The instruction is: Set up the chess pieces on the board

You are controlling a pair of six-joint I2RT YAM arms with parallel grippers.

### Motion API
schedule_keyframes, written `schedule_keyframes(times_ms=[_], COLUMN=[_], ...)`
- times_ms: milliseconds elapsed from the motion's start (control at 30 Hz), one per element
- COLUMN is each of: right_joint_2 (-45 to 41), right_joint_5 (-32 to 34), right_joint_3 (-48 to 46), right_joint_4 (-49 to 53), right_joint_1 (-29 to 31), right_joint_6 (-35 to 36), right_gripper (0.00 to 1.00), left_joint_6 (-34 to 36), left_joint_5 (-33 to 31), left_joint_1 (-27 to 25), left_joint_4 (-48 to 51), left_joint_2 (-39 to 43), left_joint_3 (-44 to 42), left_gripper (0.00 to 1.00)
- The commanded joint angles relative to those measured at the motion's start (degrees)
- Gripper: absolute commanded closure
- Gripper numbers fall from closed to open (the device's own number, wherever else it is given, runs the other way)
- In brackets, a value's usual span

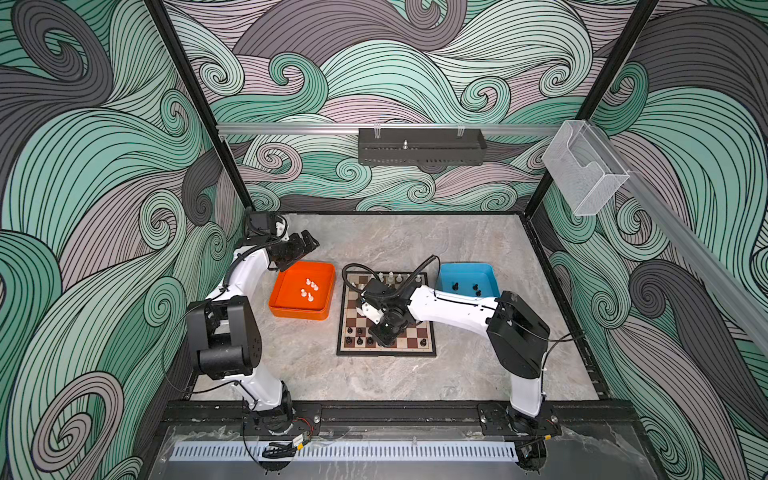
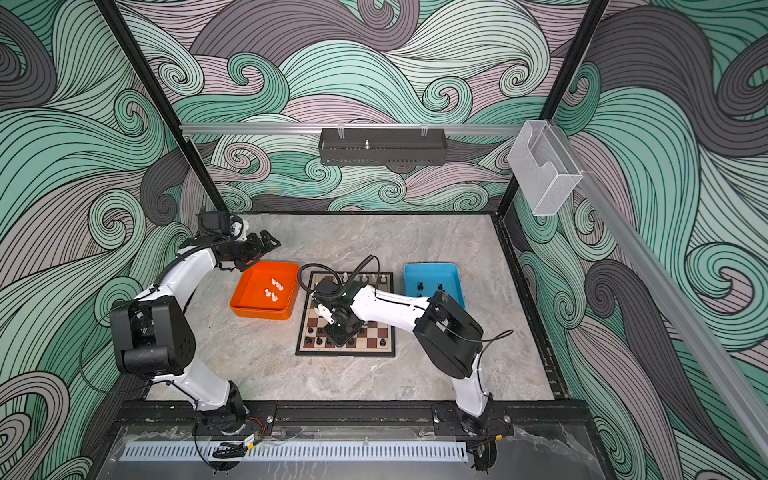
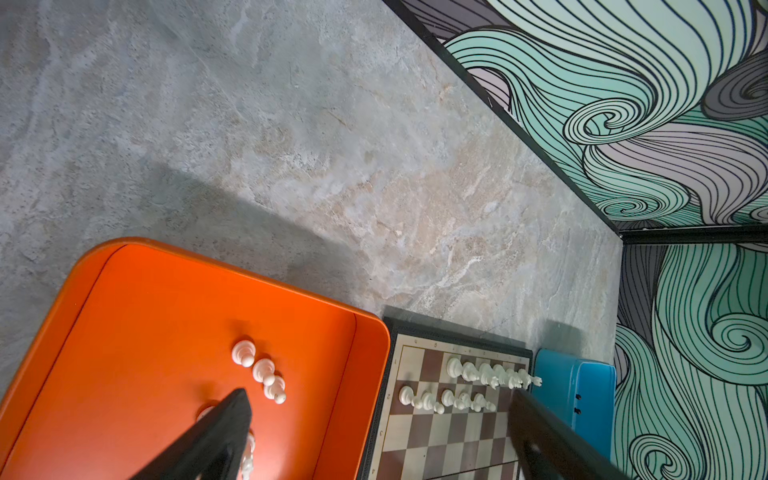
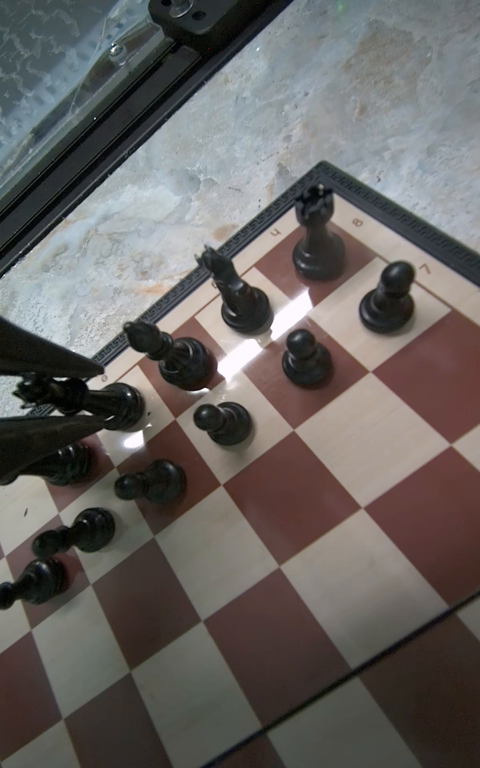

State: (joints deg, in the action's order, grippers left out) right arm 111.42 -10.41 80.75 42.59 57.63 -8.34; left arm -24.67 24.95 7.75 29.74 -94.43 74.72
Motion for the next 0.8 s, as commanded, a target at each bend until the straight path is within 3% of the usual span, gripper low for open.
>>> schedule_keyframes(times_ms=[0, 767], right_joint_2=[1.17, -0.49], right_joint_5=[0.30, 1.27], right_joint_3=[0.79, 0.64], right_joint_4=[0.22, 0.23], right_joint_1=[-0.21, -0.11], right_joint_6=[-0.10, -0.41], right_gripper=[0.81, 0.78], left_joint_6=[0.01, -0.08], left_joint_5=[0.98, 1.07], left_joint_1=[0.45, 0.43], left_joint_4=[-0.62, -0.68], left_joint_2=[-0.94, -1.10], left_joint_3=[-0.27, -0.43], left_gripper=[0.01, 0.01])
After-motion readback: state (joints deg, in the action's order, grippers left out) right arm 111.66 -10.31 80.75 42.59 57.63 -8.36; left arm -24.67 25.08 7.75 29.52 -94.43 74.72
